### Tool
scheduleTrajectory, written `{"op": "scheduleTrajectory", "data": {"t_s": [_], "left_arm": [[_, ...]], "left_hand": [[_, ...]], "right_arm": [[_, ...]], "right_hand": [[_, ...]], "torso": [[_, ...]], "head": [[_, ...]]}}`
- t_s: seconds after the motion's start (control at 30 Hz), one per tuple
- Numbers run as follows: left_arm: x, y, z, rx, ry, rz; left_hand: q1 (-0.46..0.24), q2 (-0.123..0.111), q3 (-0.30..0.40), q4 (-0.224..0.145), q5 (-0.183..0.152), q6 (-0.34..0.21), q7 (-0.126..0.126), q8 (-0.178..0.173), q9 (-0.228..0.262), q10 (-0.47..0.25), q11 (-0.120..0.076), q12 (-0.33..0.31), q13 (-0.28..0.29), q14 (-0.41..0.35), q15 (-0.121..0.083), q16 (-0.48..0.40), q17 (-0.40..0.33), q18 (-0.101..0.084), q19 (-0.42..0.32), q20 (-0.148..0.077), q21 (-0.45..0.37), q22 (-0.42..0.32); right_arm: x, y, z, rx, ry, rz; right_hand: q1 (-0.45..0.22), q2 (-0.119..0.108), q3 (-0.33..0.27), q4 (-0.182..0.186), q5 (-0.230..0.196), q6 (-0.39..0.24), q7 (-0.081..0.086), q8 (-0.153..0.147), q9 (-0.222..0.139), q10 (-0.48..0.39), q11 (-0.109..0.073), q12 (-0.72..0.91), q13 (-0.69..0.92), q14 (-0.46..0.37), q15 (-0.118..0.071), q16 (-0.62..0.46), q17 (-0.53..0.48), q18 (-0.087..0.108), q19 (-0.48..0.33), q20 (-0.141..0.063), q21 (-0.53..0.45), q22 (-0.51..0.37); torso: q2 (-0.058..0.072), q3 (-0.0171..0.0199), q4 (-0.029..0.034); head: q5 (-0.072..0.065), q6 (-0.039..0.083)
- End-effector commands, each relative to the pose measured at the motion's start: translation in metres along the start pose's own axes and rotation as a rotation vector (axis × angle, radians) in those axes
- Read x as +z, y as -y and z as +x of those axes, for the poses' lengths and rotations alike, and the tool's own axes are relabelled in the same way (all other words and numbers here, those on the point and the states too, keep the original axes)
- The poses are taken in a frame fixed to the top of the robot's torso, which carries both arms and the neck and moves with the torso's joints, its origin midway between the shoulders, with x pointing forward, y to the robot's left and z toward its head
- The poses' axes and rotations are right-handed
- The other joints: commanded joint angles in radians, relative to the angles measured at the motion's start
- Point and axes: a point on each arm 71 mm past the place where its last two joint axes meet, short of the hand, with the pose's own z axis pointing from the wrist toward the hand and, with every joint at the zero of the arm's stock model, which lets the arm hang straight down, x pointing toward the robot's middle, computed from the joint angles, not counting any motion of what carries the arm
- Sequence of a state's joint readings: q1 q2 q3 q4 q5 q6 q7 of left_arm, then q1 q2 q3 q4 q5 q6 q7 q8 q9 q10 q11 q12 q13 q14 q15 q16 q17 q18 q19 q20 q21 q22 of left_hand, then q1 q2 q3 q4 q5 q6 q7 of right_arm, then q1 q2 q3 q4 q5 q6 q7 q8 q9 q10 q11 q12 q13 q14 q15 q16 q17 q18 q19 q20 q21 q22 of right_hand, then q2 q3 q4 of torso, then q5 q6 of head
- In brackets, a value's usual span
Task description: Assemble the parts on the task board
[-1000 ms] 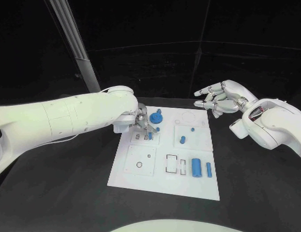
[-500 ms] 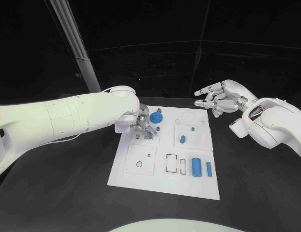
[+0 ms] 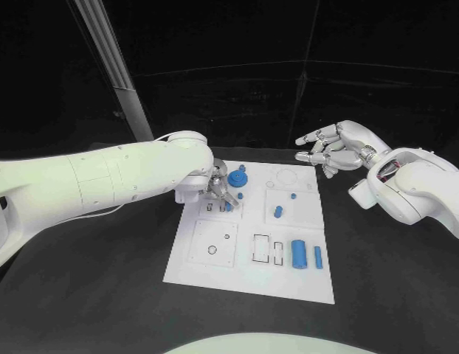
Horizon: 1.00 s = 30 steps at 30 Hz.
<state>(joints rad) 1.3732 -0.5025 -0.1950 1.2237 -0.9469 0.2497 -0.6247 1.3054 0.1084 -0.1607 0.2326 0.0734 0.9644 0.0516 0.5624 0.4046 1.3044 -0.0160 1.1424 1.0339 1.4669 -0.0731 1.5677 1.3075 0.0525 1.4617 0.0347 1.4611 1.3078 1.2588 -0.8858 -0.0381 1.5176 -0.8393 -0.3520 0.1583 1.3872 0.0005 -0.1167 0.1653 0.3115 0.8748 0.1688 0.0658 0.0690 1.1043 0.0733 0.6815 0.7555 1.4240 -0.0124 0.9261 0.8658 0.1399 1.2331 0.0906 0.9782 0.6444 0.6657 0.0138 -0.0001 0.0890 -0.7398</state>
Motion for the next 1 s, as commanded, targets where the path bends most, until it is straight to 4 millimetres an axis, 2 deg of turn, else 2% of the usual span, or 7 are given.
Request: {"op": "scheduleTrajectory", "data": {"t_s": [0.03, 0.2, 0.4, 0.47, 0.57, 0.7, 1.0], "left_arm": [[0.000, 0.001, -0.002, -0.005, 0.017, 0.011], [0.000, 0.001, -0.002, -0.021, 0.016, 0.021], [-0.001, 0.001, -0.001, -0.038, 0.013, 0.042], [-0.002, 0.000, -0.001, -0.051, 0.015, 0.050], [-0.003, -0.002, -0.001, -0.074, 0.033, 0.063], [-0.006, -0.005, -0.001, -0.098, 0.059, 0.074], [-0.013, -0.015, 0.002, -0.148, 0.114, 0.065]], "left_hand": [[0.028, 0.008, 0.027, -0.011, 0.006, -0.011, -0.001, 0.003, 0.002, -0.001, -0.005, 0.002, 0.000, 0.104, -0.008, 0.003, 0.263, -0.013, 0.038, -0.007, 0.004, 0.070], [0.105, 0.028, 0.105, -0.054, 0.015, -0.027, -0.006, -0.008, 0.000, -0.008, -0.011, -0.007, -0.004, 0.104, -0.014, 0.003, 0.263, -0.013, 0.038, -0.011, 0.004, 0.071], [0.161, 0.006, 0.229, -0.093, 0.060, -0.035, -0.004, -0.017, -0.001, -0.013, -0.011, -0.020, -0.008, 0.104, -0.015, 0.003, 0.263, -0.012, 0.036, -0.015, 0.002, 0.070], [0.148, -0.025, 0.329, -0.093, 0.068, -0.034, 0.000, -0.015, 0.004, -0.009, -0.004, -0.027, -0.012, 0.104, -0.012, 0.003, 0.263, -0.011, 0.035, -0.015, 0.000, 0.069], [0.076, -0.131, 0.560, -0.100, 0.078, -0.036, 0.001, 0.000, 0.023, 0.000, 0.000, -0.031, -0.012, 0.104, -0.010, 0.003, 0.263, -0.011, 0.035, -0.011, -0.002, 0.070], [-0.012, -0.198, 0.754, -0.125, 0.085, -0.040, -0.001, 0.031, 0.052, 0.012, -0.001, -0.027, -0.007, 0.104, -0.012, 0.003, 0.263, -0.012, 0.037, -0.008, -0.003, 0.074], [-0.086, -0.228, 0.860, -0.173, 0.100, -0.045, -0.002, 0.066, 0.082, 0.024, -0.010, -0.019, 0.003, 0.104, -0.013, 0.003, 0.263, -0.013, 0.040, -0.011, -0.001, 0.081]], "right_arm": [[0.001, -0.002, 0.000, -0.002, -0.006, -0.008], [0.001, -0.002, 0.000, -0.001, -0.010, -0.007], [0.001, -0.001, 0.001, 0.000, -0.016, -0.006], [0.001, -0.001, 0.001, 0.000, -0.017, -0.005], [0.001, -0.001, 0.001, 0.000, -0.019, -0.003], [0.001, 0.000, 0.001, 0.000, -0.021, 0.000], [0.002, 0.000, 0.001, -0.004, -0.021, 0.001]], "right_hand": [[0.005, 0.005, -0.007, 0.000, 0.009, 0.000, -0.004, 0.004, 0.001, 0.002, -0.002, -0.007, -0.002, 0.008, 0.001, -0.005, 0.001, 0.017, 0.005, 0.001, -0.006, -0.002], [0.008, 0.006, -0.007, 0.000, 0.018, 0.000, -0.004, 0.004, 0.001, 0.001, -0.002, -0.007, -0.005, 0.010, 0.001, -0.006, 0.004, 0.017, 0.006, 0.000, -0.008, -0.003], [0.012, 0.006, -0.006, 0.001, 0.047, 0.002, -0.005, 0.005, 0.002, 0.000, -0.003, -0.007, -0.010, 0.012, 0.000, -0.009, 0.010, 0.017, 0.009, 0.000, -0.013, -0.006], [0.014, 0.005, -0.006, 0.001, 0.061, 0.002, -0.005, 0.005, 0.002, 0.000, -0.003, -0.007, -0.013, 0.013, 0.000, -0.011, 0.012, 0.018, 0.010, -0.001, -0.015, -0.008], [0.015, 0.005, -0.006, 0.002, 0.068, 0.003, -0.006, 0.005, 0.002, 0.000, -0.004, -0.007, -0.015, 0.014, -0.001, -0.013, 0.014, 0.017, 0.011, -0.001, -0.016, -0.007], [0.014, 0.005, -0.006, 0.003, 0.071, 0.003, -0.006, 0.005, 0.002, 0.000, -0.004, -0.007, -0.015, 0.014, -0.001, -0.013, 0.015, 0.017, 0.011, -0.001, -0.016, -0.008], [0.014, 0.004, -0.007, 0.004, 0.075, 0.003, -0.006, 0.005, 0.002, -0.001, -0.003, -0.007, -0.016, 0.014, -0.001, -0.016, 0.013, 0.018, 0.011, -0.001, -0.018, -0.010]], "torso": [[0.000, 0.0001, -0.0003], [-0.001, 0.0002, -0.0002], [-0.001, 0.0000, 0.0004], [-0.001, -0.0001, 0.0009], [0.000, 0.0003, 0.0017], [0.000, 0.0007, 0.0023], [0.000, -0.0001, 0.0042]], "head": [[0.000, -0.001], [-0.001, -0.003], [-0.001, -0.003], [-0.001, -0.003], [-0.001, -0.003], [0.001, -0.002], [0.007, -0.004]]}}
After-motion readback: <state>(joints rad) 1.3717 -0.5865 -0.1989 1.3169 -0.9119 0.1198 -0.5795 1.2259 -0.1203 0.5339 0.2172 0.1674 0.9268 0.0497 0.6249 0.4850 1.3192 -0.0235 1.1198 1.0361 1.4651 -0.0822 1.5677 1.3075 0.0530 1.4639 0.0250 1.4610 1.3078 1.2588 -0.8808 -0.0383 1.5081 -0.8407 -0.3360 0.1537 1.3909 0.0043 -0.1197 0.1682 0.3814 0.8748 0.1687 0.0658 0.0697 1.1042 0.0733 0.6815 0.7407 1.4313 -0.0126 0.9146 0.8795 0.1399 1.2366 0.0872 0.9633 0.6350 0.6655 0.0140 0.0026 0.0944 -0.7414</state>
